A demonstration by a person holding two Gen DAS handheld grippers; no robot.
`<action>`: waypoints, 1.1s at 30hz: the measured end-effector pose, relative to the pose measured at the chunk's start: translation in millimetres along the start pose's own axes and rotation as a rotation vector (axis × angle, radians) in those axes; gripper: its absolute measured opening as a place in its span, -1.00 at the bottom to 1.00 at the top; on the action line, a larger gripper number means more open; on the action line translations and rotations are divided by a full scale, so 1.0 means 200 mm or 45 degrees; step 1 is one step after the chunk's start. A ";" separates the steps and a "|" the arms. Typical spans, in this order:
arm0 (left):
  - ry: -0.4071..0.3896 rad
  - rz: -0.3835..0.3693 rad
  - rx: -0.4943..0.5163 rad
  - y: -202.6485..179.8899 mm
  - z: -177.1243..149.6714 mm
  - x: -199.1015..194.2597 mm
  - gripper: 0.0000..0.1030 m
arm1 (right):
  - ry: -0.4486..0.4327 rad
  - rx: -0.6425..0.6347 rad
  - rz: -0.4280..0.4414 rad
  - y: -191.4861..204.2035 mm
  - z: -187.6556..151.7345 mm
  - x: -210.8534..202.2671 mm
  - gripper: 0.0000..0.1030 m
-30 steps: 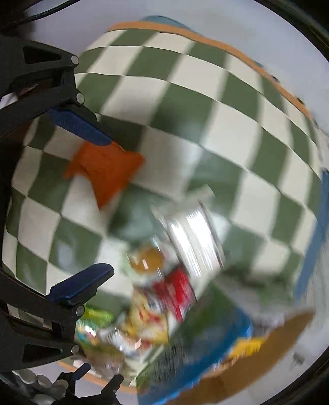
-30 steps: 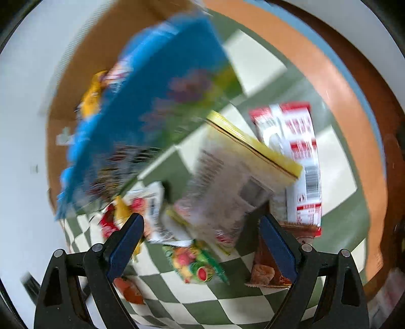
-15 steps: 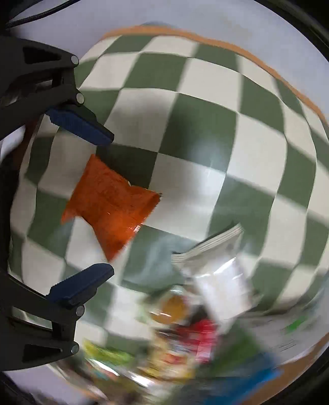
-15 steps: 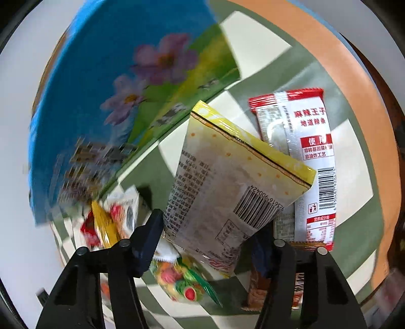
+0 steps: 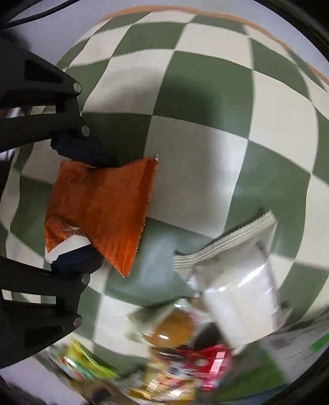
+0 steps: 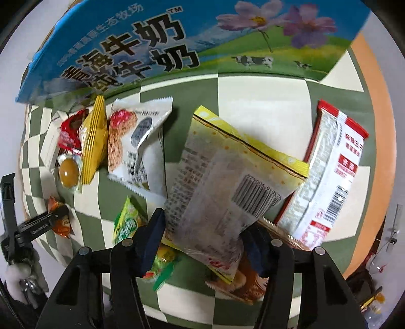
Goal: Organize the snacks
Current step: 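Lift both packets into the box and release them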
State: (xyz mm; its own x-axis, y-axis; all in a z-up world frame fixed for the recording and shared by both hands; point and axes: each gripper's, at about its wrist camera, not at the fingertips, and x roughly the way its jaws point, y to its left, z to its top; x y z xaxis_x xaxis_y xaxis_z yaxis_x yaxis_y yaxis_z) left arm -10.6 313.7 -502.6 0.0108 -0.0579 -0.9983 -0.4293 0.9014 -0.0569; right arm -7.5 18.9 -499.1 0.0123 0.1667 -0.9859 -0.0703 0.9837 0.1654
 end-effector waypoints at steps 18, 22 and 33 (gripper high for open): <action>-0.135 -0.016 0.058 -0.21 -0.22 -0.16 -0.21 | -0.123 0.122 0.069 -0.20 -0.06 -0.14 -0.03; -0.203 -0.106 0.113 -0.35 -0.32 -0.36 -0.21 | -0.168 0.083 0.113 -0.21 -0.08 -0.26 -0.04; -0.420 -0.340 0.399 -0.64 -0.18 -1.03 -0.21 | -0.362 -0.098 0.295 -0.14 0.03 -0.89 -0.05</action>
State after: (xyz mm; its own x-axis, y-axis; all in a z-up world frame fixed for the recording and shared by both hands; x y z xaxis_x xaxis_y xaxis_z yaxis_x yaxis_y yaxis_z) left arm 8.5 194.9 -290.0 0.3881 -0.2105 -0.8972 -0.0826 0.9617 -0.2614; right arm -1.6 -37.8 -328.7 0.2627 0.4070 -0.8748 -0.1787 0.9115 0.3704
